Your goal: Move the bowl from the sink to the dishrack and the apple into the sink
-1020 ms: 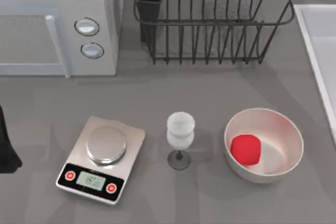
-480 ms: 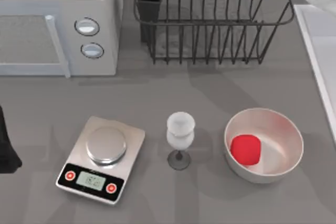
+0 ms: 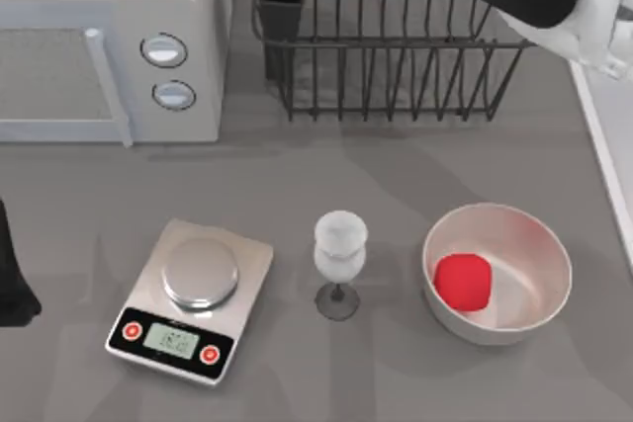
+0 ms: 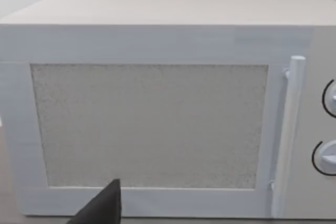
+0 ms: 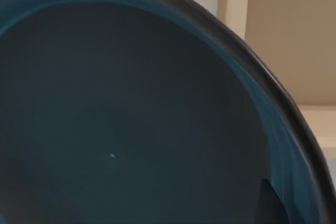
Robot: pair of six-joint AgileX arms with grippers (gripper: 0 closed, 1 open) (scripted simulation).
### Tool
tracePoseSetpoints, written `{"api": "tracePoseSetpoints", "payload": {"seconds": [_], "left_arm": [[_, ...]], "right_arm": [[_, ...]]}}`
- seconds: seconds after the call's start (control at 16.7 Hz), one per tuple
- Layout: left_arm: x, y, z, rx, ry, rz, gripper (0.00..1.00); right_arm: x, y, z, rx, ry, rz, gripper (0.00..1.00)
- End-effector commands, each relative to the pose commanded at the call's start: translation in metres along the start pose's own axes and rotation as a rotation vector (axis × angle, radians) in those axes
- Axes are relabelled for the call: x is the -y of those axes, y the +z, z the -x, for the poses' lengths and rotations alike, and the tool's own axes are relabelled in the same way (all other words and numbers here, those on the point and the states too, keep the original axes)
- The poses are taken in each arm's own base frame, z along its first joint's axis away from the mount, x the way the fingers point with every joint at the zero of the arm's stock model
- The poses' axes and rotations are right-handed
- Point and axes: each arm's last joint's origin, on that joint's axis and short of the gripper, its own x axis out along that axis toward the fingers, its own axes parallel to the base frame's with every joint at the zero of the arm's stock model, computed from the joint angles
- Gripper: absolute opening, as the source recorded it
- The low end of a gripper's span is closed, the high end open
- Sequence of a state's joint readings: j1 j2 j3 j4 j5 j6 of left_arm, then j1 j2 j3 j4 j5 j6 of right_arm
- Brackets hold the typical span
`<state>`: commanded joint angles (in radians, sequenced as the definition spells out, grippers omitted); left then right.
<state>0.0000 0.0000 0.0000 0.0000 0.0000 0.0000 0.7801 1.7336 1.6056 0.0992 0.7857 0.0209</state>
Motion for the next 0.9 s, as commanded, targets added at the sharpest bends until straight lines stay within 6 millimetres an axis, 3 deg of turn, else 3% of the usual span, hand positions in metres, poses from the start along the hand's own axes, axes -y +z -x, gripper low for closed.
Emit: {"api": "tracePoseSetpoints", "payload": {"seconds": [0.3, 0.6, 0.72, 0.9], "left_arm": [[0.0, 0.0, 0.0, 0.0, 0.0, 0.0, 1.0], [0.0, 0.0, 0.0, 0.0, 0.0, 0.0, 1.0], [0.0, 0.0, 0.0, 0.0, 0.0, 0.0, 1.0], [0.0, 0.0, 0.0, 0.0, 0.0, 0.0, 1.0]], "right_arm": [[-0.01, -0.079, -0.045, 0.007, 0.007, -0.005, 0.0], [0.007, -0.15, -0.076, 0.016, -0.015, -0.014, 0.0], [0.012, -0.165, -0.081, 0.011, -0.022, -0.011, 0.0], [0.013, -0.167, -0.081, 0.01, -0.023, -0.011, 0.0]]}}
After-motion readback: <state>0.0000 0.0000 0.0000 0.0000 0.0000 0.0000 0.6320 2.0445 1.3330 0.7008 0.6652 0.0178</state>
